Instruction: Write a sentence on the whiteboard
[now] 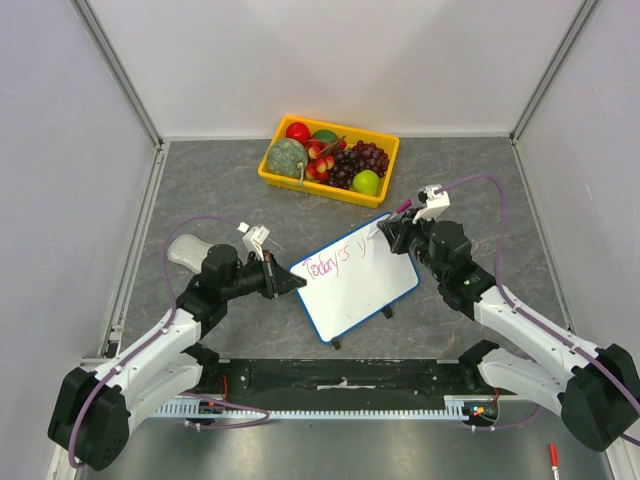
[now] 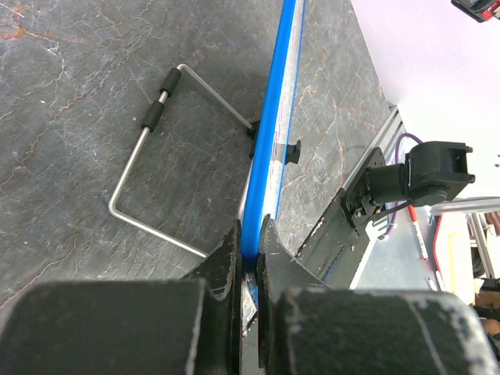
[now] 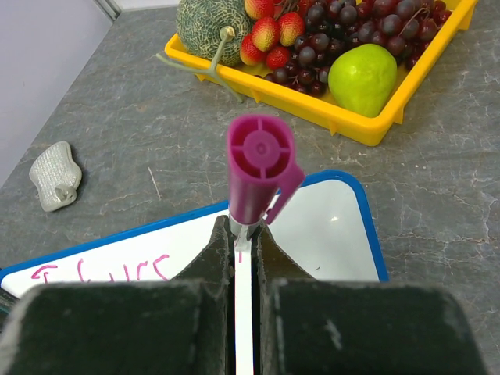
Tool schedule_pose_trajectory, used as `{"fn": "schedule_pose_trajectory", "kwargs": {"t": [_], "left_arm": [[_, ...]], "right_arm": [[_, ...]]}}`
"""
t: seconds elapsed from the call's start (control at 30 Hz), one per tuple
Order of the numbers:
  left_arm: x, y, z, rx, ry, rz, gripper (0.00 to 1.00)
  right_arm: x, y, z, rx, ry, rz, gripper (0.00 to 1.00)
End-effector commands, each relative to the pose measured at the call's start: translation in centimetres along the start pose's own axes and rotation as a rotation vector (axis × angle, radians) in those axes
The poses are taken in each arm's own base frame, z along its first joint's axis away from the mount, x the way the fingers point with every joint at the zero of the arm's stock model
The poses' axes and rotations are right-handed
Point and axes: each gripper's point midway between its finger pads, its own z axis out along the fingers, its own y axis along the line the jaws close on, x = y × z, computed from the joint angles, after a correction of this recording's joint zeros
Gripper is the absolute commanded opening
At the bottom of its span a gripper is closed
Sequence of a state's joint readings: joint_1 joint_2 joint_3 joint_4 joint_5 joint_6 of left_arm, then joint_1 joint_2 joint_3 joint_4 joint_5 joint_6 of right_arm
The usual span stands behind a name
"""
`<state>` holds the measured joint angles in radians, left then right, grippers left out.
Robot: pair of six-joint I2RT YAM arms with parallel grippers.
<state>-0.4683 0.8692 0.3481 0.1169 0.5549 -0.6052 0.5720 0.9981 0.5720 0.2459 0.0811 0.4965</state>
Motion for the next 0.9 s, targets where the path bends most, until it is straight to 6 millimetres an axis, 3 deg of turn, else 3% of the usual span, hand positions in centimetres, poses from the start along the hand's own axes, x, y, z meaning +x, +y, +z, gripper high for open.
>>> {"fn": "schedule_pose_trajectory", "kwargs": {"t": [0.0, 0.43, 0.87], "left_arm": [[3.7, 4.5, -0.7, -0.184, 0.118, 0.05, 0.02], [3.5, 4.7, -0.8, -0.199, 0.11, 0.049, 0.02], [3.7, 4.7, -0.8, -0.193, 0.112, 0.048, 0.02]], "right_arm": [[0.5, 0.1, -0.5, -0.021, 0.013, -0.01, 0.0], [2.9, -1.6, -1.3, 0.034, 0.06, -0.025, 0.0], [-1.5, -1.4, -0.2, 0.079, -0.034, -0.039, 0.0]]}}
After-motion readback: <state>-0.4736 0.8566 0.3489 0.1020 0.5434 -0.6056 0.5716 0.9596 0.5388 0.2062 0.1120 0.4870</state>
